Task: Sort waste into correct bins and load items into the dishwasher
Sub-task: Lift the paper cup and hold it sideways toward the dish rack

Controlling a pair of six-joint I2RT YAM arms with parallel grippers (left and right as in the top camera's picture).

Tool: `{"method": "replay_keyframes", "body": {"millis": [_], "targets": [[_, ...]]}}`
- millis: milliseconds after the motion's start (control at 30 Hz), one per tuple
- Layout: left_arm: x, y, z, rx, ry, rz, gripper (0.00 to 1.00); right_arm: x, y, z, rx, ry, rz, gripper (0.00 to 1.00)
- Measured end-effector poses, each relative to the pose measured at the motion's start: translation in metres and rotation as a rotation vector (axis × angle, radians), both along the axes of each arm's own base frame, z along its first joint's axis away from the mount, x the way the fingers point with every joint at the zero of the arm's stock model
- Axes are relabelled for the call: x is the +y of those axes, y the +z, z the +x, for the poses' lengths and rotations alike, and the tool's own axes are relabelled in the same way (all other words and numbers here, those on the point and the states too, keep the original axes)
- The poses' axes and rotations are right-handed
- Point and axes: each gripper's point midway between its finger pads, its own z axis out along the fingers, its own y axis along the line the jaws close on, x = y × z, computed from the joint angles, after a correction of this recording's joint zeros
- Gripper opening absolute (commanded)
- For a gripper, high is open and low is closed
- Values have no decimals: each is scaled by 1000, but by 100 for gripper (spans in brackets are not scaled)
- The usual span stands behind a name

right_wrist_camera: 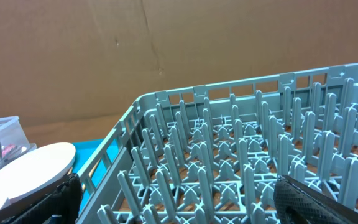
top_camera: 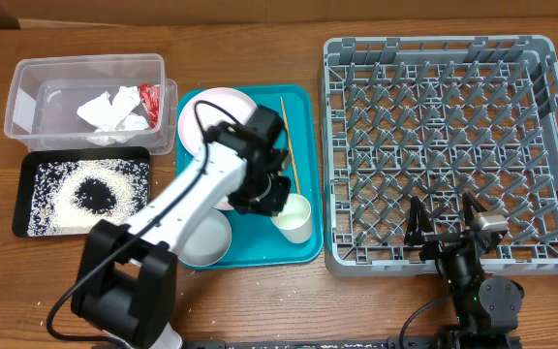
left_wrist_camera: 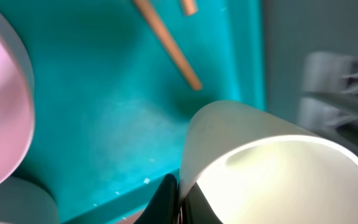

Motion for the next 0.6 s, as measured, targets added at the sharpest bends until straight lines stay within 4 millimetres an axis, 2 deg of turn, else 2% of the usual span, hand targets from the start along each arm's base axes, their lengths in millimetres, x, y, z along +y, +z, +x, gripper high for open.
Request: {"method": "replay_keyframes", "body": {"millis": [167,300,467,600], "targets": [[4,62,29,14,20,-306,4,0,0,0,-1,0,0,100],[12,96,45,-19,34,-483,4,0,4,0,-17,0,1,100],[20,124,56,-53,53,-676,4,3,33,-2,-135,19,1,100],[19,147,61,-73,58,-832,4,16,57,-9,-236,95,7,100]]}}
